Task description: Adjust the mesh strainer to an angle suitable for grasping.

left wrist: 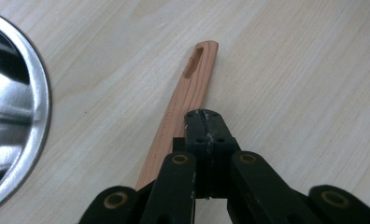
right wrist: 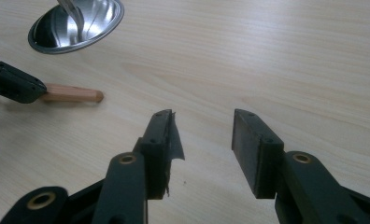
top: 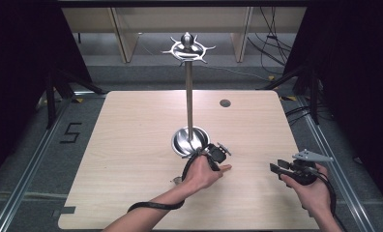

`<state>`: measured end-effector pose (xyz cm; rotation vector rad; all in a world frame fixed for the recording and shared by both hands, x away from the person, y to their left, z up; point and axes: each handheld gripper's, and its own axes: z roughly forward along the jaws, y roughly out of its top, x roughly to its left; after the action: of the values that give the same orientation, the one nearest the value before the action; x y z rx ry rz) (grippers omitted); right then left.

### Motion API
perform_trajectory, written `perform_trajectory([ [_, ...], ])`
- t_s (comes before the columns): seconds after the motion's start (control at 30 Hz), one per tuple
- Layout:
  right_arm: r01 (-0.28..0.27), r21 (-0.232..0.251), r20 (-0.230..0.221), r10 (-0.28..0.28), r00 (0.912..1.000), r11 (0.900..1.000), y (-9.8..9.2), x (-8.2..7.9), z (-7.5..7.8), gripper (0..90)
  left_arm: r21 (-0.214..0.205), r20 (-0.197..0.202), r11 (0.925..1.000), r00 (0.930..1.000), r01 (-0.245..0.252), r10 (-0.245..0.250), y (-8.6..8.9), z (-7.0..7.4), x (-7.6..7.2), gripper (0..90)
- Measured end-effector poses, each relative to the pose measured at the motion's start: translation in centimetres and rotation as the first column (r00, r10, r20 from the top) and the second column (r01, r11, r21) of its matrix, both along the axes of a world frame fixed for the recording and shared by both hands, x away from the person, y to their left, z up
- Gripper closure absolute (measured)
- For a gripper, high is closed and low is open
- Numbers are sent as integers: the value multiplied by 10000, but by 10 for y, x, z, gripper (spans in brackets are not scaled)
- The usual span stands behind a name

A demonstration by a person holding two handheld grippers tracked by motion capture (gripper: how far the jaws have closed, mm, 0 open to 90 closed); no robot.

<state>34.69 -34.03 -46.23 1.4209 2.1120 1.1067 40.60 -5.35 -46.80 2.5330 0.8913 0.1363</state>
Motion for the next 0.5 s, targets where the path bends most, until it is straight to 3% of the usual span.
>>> perform_trajectory([
  [0.07, -28, 19, -28, 28, 10000, 10000, 0, 0, 0, 588, 132, 51, 9998, 9998, 165, -166, 3, 1, 3, 867],
  [0.2, 17, 39, -4, -17, 10000, 10000, 0, -1, 1, 586, -212, 70, 9996, 9998, 163, -162, 8, 6, 1, 801],
  [0.23, 227, 328, -353, -215, 9991, 9992, 2, -3, 2, 584, -450, 196, 9989, 9997, 160, -151, 13, 12, 0, 748],
  [0.33, 28, 218, -89, -26, 10000, 9998, 0, -1, 0, 581, -550, 207, 9983, 9996, 182, -171, 18, 17, 0, 692],
  [0.37, 290, 313, -237, -282, 9993, 9991, 1, -3, 1, 579, -233, 31, 9977, 9980, 630, -629, 24, 23, 1, 619],
  [0.47, 359, 459, -390, -342, 9987, 9983, 1, -4, 2, 577, -102, 170, 9964, 9964, 837, -835, 29, 26, 2, 572],
  [0.5, 186, 148, -16, -186, 9998, 9997, -3, -2, 1, 575, -203, 239, 9962, 9961, 850, -845, 30, 26, 2, 531],
])
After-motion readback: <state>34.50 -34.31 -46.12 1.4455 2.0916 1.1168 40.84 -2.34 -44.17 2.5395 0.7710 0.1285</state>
